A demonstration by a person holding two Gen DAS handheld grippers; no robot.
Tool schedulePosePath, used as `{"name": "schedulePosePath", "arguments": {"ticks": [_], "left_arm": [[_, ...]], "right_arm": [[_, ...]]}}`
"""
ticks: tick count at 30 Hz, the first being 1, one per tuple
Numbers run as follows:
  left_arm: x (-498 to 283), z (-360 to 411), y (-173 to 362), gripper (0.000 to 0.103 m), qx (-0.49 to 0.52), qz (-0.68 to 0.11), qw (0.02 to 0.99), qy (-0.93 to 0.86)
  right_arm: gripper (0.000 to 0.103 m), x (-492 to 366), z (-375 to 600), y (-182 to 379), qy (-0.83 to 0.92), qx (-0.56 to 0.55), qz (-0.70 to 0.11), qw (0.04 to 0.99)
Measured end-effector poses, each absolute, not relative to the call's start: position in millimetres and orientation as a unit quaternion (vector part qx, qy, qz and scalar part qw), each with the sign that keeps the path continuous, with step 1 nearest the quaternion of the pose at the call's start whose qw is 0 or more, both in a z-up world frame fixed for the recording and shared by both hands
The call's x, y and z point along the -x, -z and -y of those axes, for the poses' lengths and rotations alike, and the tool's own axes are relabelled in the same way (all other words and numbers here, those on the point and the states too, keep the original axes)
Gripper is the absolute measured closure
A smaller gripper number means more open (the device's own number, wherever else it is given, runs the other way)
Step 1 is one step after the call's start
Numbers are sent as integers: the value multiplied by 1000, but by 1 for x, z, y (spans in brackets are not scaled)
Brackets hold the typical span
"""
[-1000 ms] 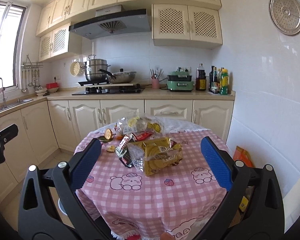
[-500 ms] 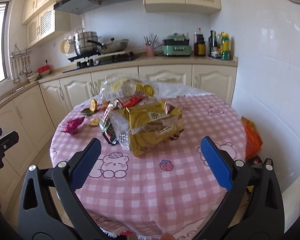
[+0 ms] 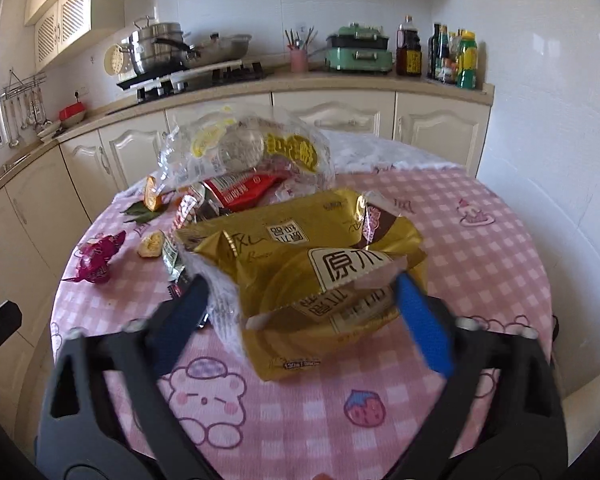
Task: Collect trash
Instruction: 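Grasp the pink wrapper with the left tool while the right tool grasps the gold snack bag, then carry both wrappers over the blue bin and open both tools to drop them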
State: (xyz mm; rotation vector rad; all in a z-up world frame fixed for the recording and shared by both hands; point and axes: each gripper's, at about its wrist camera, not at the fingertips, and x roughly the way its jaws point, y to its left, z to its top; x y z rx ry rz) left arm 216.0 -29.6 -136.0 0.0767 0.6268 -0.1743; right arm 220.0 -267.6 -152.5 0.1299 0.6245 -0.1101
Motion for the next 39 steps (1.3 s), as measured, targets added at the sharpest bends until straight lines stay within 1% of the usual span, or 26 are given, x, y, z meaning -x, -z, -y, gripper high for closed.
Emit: {"name": "schedulePosePath", "arguments": {"ticks": [1, 2, 3, 4, 5, 6, 7, 8, 11, 13, 15, 16, 17, 21, 28, 31, 34, 39], "left_arm": [[-219, 31, 137, 9, -38, -306, 947, 89], [-227, 33, 139, 9, -38, -309, 946, 92], [-231, 33, 141, 9, -37, -312, 945, 95], [-239, 35, 143, 9, -35, -314, 943, 100], [-247, 35, 146, 10, -32, -318, 942, 102], [-253, 35, 148, 12, -30, -321, 941, 103], [-261, 36, 150, 20, -29, -326, 939, 104], [-267, 37, 153, 29, -25, -331, 937, 108], [-291, 41, 162, 42, -20, -349, 929, 119], [-308, 44, 171, 47, -23, -363, 924, 118], [-318, 46, 179, 49, -25, -377, 918, 118], [-323, 46, 182, 55, -25, -384, 915, 119], [-328, 47, 186, 63, -25, -392, 911, 121], [-322, 44, 184, 65, -15, -379, 915, 136], [-277, 7, 153, 66, 20, -325, 932, 158], [-256, -27, 141, 66, 39, -303, 942, 138], [-241, -70, 138, 66, 50, -292, 950, 96], [-227, -156, 158, 66, 71, -311, 948, -4]], "right_arm": [[56, -221, 271, 153, 50, -67, -306, 948], [66, -221, 272, 152, 44, -69, -304, 949], [69, -220, 276, 150, 39, -76, -296, 951], [76, -218, 277, 149, 39, -79, -290, 953], [81, -216, 278, 147, 40, -79, -284, 955], [85, -214, 281, 145, 43, -83, -273, 958], [86, -211, 283, 143, 46, -85, -262, 960], [87, -208, 283, 141, 47, -85, -255, 962], [88, -204, 279, 134, 56, -74, -235, 968], [88, -205, 274, 130, 61, -62, -224, 971], [88, -206, 269, 127, 66, -50, -217, 973], [88, -208, 265, 126, 67, -44, -214, 974], [88, -209, 262, 126, 66, -40, -212, 974], [88, -212, 245, 122, 61, -21, -203, 977], [88, -204, 185, 99, 31, 19, -164, 986], [88, -206, 145, 88, -18, 30, -156, 987], [88, -217, 91, 88, -94, 31, -167, 981], [88, -242, -1, 110, -196, 41, -207, 958]]}}
